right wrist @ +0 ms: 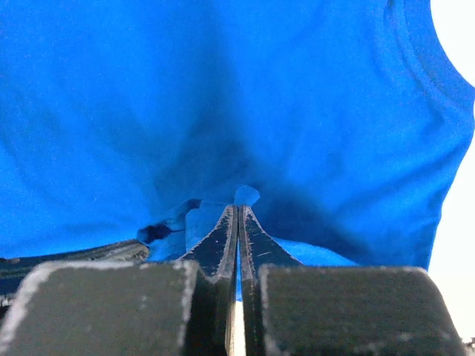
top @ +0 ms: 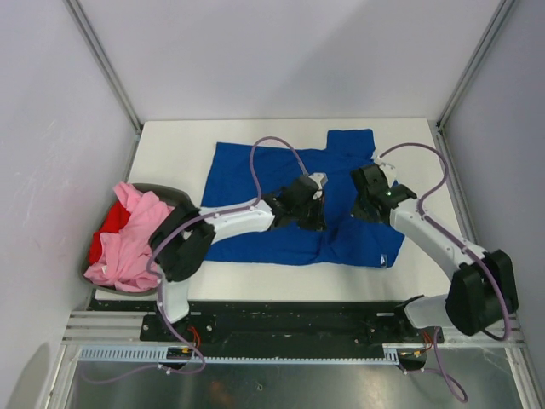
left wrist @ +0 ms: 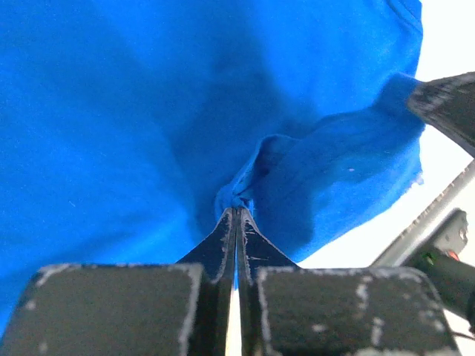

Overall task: Fold and stack the t-shirts
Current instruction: Grap the side of the flattened tshirt closest away from the robot with both arms

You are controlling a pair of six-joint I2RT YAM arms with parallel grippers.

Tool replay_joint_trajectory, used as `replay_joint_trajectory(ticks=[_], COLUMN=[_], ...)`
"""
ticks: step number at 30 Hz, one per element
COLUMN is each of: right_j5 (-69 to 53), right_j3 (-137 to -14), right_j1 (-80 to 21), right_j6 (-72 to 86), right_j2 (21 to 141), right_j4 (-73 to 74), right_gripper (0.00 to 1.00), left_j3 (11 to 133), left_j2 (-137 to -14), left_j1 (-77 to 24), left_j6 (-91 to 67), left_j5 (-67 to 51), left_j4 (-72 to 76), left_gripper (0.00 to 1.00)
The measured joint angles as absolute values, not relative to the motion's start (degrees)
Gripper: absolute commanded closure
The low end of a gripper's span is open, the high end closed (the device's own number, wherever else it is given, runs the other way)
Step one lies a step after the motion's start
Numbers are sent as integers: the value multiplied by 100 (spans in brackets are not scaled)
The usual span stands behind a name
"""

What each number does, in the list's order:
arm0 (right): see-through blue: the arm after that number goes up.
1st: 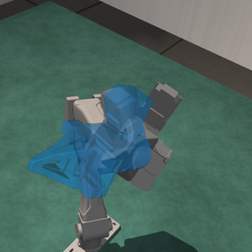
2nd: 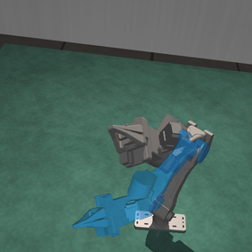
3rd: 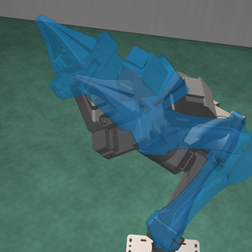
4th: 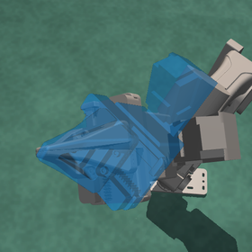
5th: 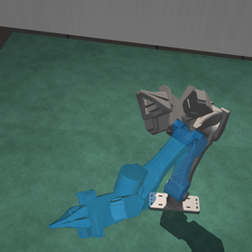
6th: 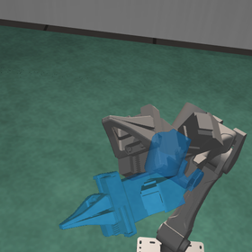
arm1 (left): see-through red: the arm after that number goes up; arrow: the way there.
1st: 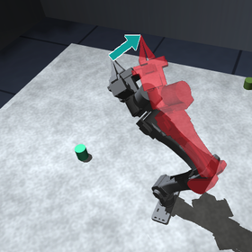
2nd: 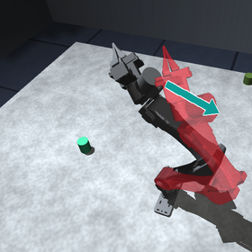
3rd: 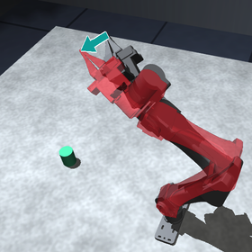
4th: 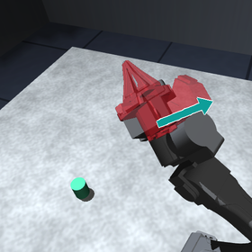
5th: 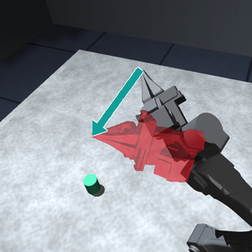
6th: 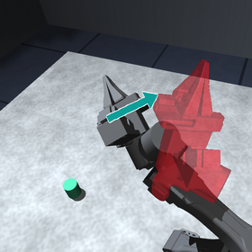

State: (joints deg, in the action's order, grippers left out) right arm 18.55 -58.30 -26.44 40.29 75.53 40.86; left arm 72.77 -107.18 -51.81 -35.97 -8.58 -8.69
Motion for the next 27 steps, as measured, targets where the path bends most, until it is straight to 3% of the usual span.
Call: replay_joint_trajectory(ticks=[3,7,10,15,27], right_j5=[1852,1865,1890,2014,2056], right_j3=[-5905,-5946,-5968,-5972,-5981], right_j1=[-2449,-2375,-2401,-2534,-2571], right_j6=[3868,3767,3754,3752,3743], right_j2=[7931,8178,8254,8307,8248], right_j4=[3734,3485,3441,3448,3492], right_gripper=[100,100,100,100,100], left_j3=[7579,7671,7647,6827,3815], left_j2=[-11192,-11515,-11489,-10628,-6344], left_j1=[-4943,-4742,-4670,-4512,-3148], left_j6=[-3592,-3544,-3522,-3660,-5135], left_j5=[-821,-816,-814,-711,1415], left_j4=[-873,-919,-965,-965,-2475], left_gripper=[93,60,48,46,54])
